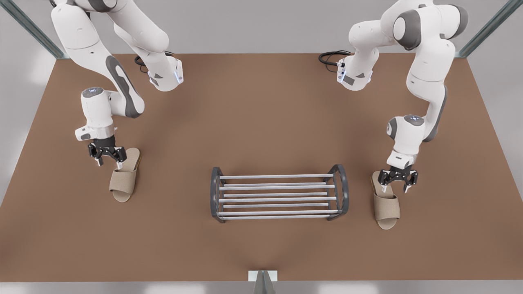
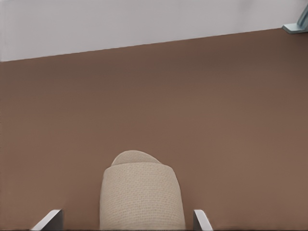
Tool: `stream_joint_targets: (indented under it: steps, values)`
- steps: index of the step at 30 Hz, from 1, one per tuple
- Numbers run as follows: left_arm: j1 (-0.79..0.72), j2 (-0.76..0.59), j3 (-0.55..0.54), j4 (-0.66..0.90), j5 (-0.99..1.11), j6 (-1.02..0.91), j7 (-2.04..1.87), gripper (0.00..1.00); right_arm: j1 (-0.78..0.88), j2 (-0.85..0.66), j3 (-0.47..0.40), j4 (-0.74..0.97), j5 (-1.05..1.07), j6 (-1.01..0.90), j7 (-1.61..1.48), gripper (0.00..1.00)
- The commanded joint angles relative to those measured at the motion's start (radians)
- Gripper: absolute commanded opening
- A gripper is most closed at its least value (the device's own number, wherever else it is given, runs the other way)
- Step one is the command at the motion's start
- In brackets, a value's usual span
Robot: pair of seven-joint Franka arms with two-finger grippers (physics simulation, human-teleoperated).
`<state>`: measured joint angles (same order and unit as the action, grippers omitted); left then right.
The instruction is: Place the right shoe on the shoe rack with the right arm, and place the left shoe on the shoe rack with the left arm
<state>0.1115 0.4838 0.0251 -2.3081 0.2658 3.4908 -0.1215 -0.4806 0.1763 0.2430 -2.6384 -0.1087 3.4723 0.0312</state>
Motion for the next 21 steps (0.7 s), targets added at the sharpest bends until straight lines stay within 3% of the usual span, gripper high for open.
stream_joint_targets:
  steps: [1,9,15,16,21]
  values:
    - [0.002,0.009,-0.002,0.003,-0.004,0.004,-0.004,1.0,0.001,0.002,0.004,-0.005,0.0,0.034,-0.108,1.0]
    - [0.008,0.079,-0.002,0.055,-0.007,0.005,-0.004,1.0,0.004,0.12,0.004,0.054,0.0,0.034,-0.113,1.0]
    - [0.01,0.087,-0.001,0.067,-0.004,0.004,-0.004,1.0,-0.052,0.146,0.002,0.051,-0.002,0.036,-0.171,1.0]
    - [0.011,0.093,-0.001,0.072,-0.002,0.005,-0.004,1.0,-0.119,0.141,0.004,0.04,-0.016,0.036,-0.246,1.0]
    - [0.014,0.125,0.007,0.101,0.0,0.005,-0.003,1.0,-0.115,0.16,0.01,0.035,-0.016,0.036,-0.252,1.0]
